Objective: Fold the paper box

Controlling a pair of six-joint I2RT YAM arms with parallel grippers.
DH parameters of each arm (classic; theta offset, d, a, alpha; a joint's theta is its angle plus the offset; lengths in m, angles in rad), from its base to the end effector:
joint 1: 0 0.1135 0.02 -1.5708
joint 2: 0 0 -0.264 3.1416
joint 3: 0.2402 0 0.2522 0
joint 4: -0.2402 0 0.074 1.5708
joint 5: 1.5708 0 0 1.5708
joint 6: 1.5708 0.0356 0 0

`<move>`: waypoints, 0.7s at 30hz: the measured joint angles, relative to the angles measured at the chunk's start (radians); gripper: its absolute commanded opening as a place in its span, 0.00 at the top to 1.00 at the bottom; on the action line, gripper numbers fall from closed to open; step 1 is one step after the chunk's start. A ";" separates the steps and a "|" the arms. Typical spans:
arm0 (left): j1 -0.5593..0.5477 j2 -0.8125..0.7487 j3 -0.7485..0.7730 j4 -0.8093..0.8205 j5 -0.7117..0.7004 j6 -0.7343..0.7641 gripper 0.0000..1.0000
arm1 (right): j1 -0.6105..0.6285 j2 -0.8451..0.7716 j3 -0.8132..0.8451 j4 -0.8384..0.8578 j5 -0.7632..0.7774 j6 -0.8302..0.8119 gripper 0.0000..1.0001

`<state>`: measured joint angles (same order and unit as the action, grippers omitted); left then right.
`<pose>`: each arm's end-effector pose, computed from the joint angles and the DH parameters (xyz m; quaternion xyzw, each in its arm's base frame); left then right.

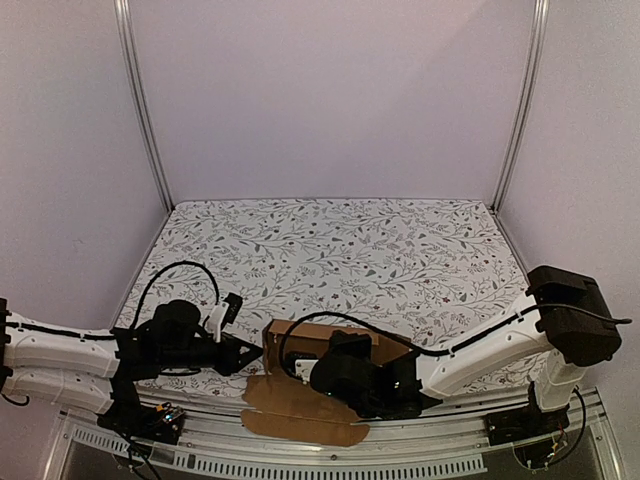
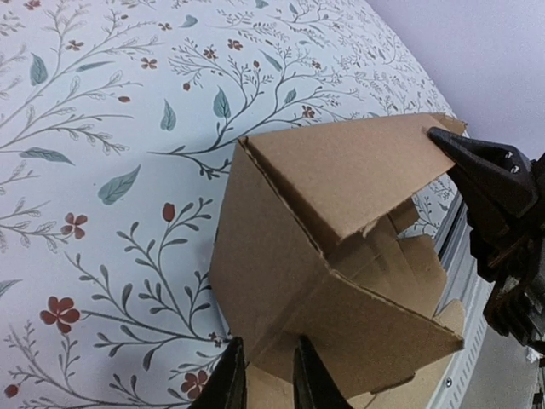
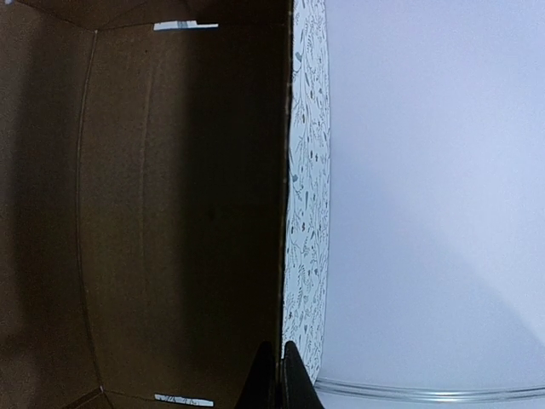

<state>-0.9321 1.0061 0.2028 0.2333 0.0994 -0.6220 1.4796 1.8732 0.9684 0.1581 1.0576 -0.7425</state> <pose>0.1069 -0.1499 0.1428 0.1589 0.8621 -0.3671 0.3111 0.0641 0.3599 0.1478 -0.6193 0.5321 -0.3067 0.4891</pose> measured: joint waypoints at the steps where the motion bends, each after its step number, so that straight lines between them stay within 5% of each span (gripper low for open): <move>1: -0.002 0.000 0.000 0.000 -0.002 0.000 0.79 | 0.000 0.002 0.000 0.000 0.002 0.000 1.00; 21: -0.032 0.087 0.049 -0.001 -0.026 0.013 0.59 | 0.008 0.010 0.006 0.000 0.019 0.000 1.00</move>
<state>-0.9642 1.0927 0.2520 0.2325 0.0734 -0.6090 1.4879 1.8828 0.9749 0.1577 1.0771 -0.7422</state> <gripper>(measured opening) 0.375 0.007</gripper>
